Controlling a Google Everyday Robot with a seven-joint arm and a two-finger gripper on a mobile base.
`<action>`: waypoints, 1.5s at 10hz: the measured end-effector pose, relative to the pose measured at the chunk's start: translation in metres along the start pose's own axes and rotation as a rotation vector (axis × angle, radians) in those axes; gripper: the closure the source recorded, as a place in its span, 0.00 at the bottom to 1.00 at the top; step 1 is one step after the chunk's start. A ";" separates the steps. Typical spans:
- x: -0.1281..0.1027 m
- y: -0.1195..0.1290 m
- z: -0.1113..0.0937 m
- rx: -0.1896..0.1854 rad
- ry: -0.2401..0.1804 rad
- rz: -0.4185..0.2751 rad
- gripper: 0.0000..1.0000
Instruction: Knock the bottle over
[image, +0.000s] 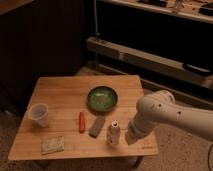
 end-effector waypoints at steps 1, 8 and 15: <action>0.007 0.007 0.002 -0.013 -0.013 -0.020 0.96; 0.013 0.019 -0.007 -0.283 -0.226 -0.236 0.96; -0.011 0.022 0.002 -0.254 -0.240 -0.245 0.96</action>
